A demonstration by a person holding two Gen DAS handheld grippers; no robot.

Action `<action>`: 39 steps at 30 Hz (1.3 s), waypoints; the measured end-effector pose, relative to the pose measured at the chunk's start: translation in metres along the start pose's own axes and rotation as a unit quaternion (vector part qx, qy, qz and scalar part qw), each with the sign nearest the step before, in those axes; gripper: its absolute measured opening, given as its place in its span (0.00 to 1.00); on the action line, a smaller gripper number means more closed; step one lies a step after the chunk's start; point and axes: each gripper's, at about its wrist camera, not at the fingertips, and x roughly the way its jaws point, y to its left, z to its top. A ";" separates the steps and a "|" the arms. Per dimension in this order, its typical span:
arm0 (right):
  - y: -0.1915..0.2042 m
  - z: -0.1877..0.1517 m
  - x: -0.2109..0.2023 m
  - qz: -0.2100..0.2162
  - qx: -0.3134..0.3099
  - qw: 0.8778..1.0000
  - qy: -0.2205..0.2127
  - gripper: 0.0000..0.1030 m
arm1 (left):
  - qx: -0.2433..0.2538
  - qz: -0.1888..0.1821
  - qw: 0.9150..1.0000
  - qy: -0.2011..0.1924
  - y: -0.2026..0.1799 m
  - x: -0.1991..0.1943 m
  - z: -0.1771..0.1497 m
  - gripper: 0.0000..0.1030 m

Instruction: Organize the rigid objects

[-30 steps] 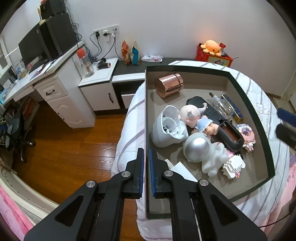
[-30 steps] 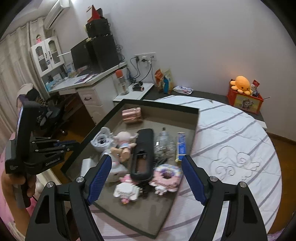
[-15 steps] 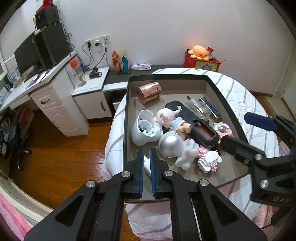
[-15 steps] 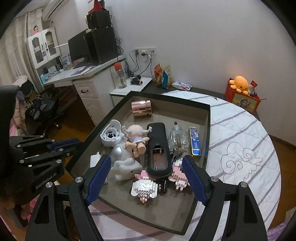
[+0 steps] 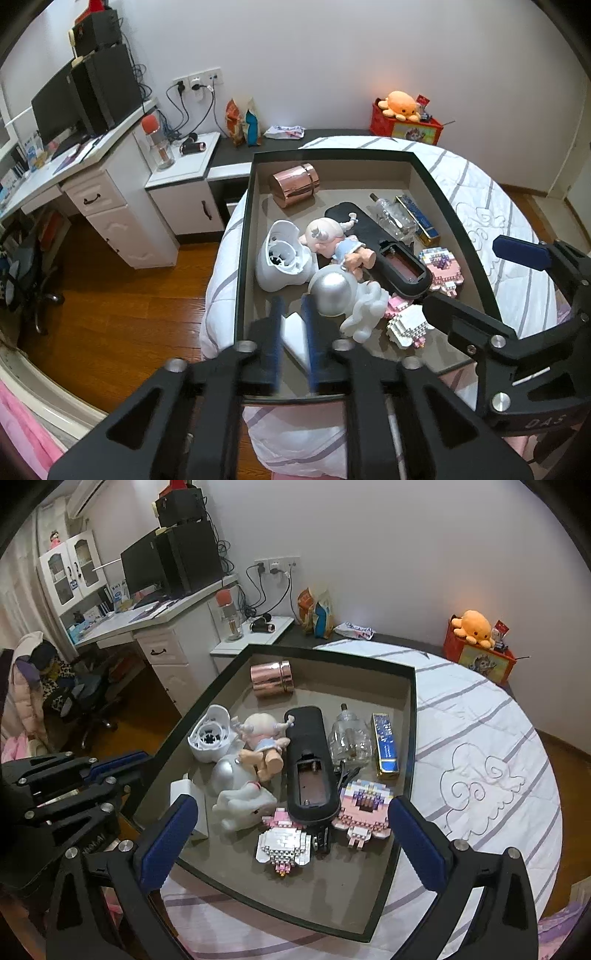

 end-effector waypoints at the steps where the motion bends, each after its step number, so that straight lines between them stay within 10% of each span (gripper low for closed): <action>1: -0.001 0.001 -0.001 -0.005 0.001 1.000 -0.002 1.00 | -0.002 0.006 1.000 -0.002 0.001 0.000 0.000 0.42; 3: -0.004 0.003 -0.003 -0.011 0.009 1.000 -0.004 1.00 | -0.010 0.017 1.000 -0.014 0.004 -0.002 0.002 0.59; 11: -0.010 0.004 -0.001 -0.019 0.011 1.000 0.001 1.00 | -0.009 0.009 1.000 -0.012 0.001 0.000 0.004 0.63; 21: -0.020 0.003 -0.017 -0.058 0.015 0.998 -0.014 1.00 | -0.011 0.010 0.999 -0.032 -0.003 -0.002 0.008 0.95; 39: -0.027 -0.007 -0.026 -0.068 0.022 0.997 -0.016 1.00 | -0.010 0.022 0.998 -0.057 -0.013 -0.012 0.009 0.99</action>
